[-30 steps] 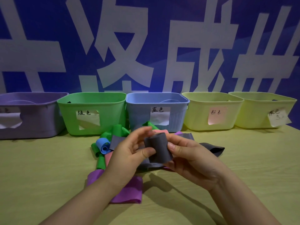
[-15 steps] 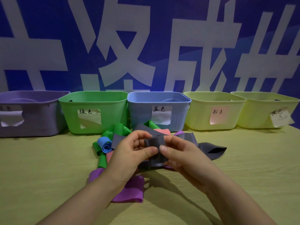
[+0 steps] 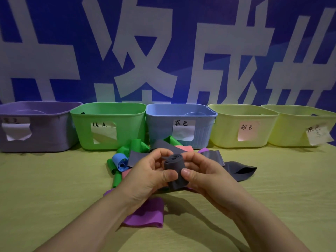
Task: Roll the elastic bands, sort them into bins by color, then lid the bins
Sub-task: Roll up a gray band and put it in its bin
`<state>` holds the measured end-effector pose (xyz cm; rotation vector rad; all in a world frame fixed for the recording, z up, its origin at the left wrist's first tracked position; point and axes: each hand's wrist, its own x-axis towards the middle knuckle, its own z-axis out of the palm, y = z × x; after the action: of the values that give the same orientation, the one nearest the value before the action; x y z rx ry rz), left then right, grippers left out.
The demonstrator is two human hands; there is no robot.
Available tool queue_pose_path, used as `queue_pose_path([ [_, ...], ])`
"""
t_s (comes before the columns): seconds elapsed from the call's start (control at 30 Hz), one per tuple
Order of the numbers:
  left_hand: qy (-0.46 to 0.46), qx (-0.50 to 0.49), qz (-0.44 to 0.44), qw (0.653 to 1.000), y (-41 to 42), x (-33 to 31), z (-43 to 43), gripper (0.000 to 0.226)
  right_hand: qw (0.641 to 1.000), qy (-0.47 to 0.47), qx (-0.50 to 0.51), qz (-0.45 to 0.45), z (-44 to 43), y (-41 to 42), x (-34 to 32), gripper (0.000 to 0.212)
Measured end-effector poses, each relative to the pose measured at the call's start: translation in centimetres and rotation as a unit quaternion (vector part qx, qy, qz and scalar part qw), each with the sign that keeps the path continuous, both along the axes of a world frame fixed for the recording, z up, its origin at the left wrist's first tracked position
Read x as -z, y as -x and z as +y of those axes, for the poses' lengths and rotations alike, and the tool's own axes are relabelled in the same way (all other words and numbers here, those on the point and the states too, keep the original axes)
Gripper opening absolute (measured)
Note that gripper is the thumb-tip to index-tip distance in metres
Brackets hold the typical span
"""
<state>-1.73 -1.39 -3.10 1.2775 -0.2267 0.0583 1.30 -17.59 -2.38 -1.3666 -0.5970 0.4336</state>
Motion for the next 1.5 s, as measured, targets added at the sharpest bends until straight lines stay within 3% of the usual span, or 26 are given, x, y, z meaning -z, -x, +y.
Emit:
queue_pose_path([
  [0.1,-0.014,0.021,-0.008,1.0,0.2,-0.1,0.1,0.08,1.0,0.01,-0.011,-0.006,-0.1,0.0,-0.1,0.038],
  [0.2,-0.073,0.001,-0.017,0.997,0.5,-0.6,0.2,0.055,1.0,-0.004,-0.025,0.0,0.0,0.1,-0.1,0.042],
  [0.3,-0.111,-0.007,-0.032,0.993,0.8,-0.9,0.1,0.055,0.999,-0.016,-0.045,0.0,0.3,0.2,-0.1,0.038],
  [0.43,-0.073,-0.019,-0.034,0.997,0.6,-0.8,-0.1,0.075,0.999,-0.022,-0.044,0.017,0.6,0.4,0.1,0.04],
  [0.6,-0.033,-0.035,-0.037,0.998,0.2,-0.5,-0.2,0.067,0.999,-0.015,-0.04,-0.018,0.7,0.7,0.1,0.045],
  [0.73,-0.036,-0.07,0.002,0.997,0.4,-1.0,-0.6,0.043,0.999,-0.019,-0.018,-0.038,1.0,0.9,-0.2,0.04],
  [0.87,-0.002,-0.03,-0.017,0.999,0.5,-1.4,-0.1,0.061,0.999,-0.041,0.021,-0.03,1.3,1.0,-0.4,0.046],
  [1.07,-0.015,-0.006,-0.006,1.0,2.6,-2.9,2.7,0.037,0.998,-0.044,0.023,-0.035,3.2,1.7,-1.3,0.048],
  [1.5,-0.09,-0.17,-0.011,0.981,10.8,-5.7,14.8,0.042,0.996,-0.063,-0.07,-0.005,17.3,6.3,-4.2,0.031],
])
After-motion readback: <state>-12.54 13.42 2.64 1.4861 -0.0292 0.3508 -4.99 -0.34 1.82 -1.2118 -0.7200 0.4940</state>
